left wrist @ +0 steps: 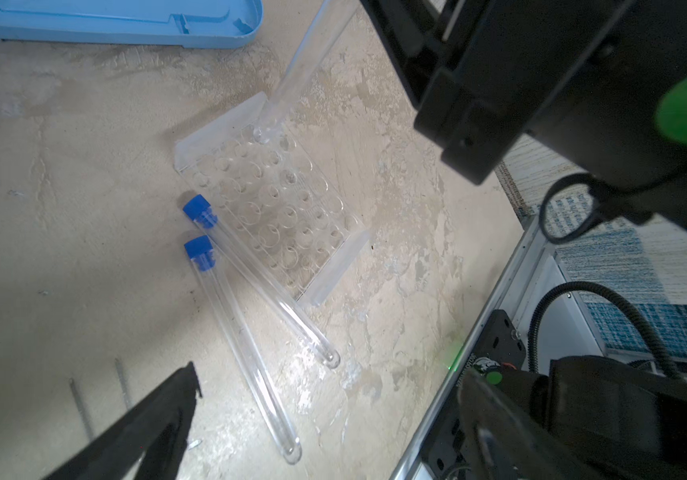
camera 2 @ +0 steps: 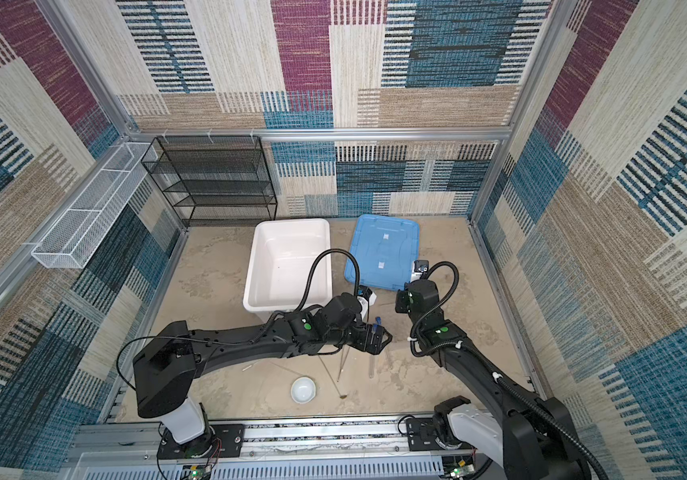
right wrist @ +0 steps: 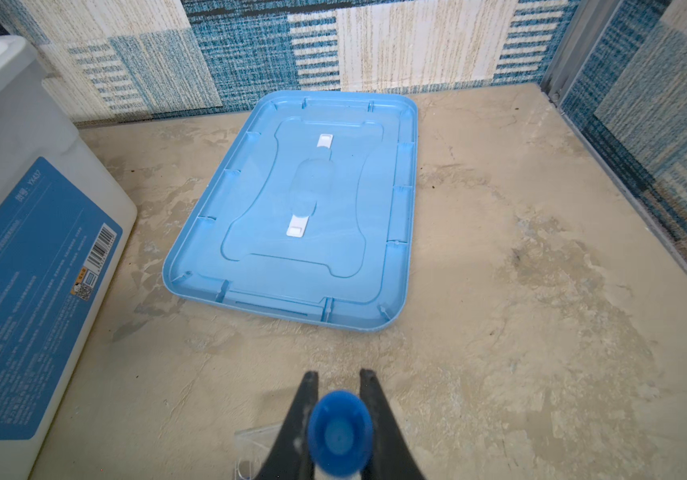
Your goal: Organize the chemistry lab equipment
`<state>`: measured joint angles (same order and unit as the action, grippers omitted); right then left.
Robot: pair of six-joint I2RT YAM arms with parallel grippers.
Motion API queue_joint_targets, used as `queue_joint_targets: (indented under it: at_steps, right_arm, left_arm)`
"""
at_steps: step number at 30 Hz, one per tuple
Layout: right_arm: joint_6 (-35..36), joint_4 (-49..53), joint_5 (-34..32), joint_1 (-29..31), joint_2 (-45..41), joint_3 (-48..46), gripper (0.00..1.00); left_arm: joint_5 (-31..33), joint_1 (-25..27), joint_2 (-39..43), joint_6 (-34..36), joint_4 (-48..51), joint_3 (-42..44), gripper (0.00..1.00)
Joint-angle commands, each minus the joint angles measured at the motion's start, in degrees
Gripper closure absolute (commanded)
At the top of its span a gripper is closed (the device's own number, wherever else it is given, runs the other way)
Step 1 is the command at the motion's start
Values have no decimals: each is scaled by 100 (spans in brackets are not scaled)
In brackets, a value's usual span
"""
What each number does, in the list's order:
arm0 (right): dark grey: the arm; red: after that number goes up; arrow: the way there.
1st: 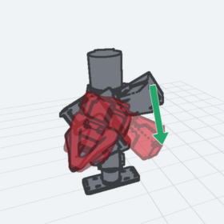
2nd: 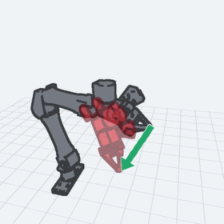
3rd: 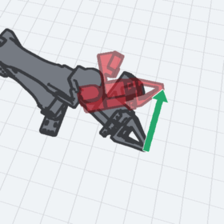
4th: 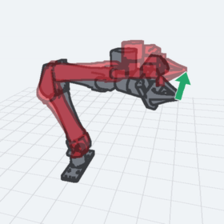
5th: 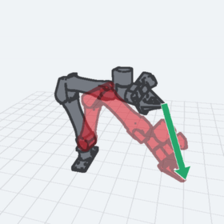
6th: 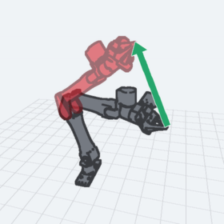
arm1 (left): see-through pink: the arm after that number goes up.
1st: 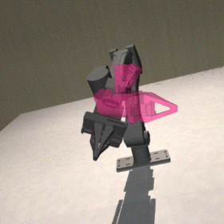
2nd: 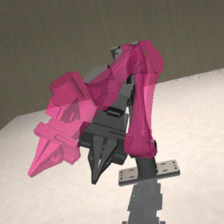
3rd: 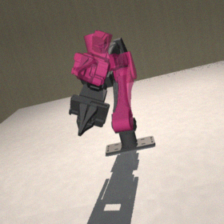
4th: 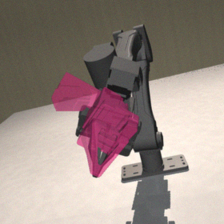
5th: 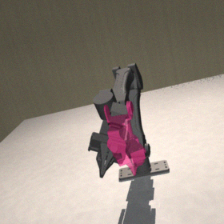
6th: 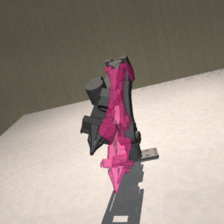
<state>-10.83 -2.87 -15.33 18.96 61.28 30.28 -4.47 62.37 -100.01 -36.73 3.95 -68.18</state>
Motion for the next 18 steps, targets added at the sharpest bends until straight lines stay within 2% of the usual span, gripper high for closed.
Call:
queue_joint_targets:
  at_steps: [1, 11, 14, 16, 18]
  right_arm:
    - [169, -551, 171, 3, 29, -31, 82]
    - [345, -628, 342, 4, 433, 48, 78]
    - [323, -626, 299, 2, 347, 1, 73]
    - [294, -656, 316, 8, 241, -53, 64]
    - [255, -604, 355, 7, 168, -37, 47]
  left_arm:
    - [228, -5, -11, -65, 98, 24, 1]
    - [447, -1, -202, -1, 272, -86, 1]
    - [491, -5, -216, 31, 332, -88, 1]
    - [529, 1, -219, 60, 370, -97, 1]
    - [535, 2, -245, 82, 414, -117, 1]
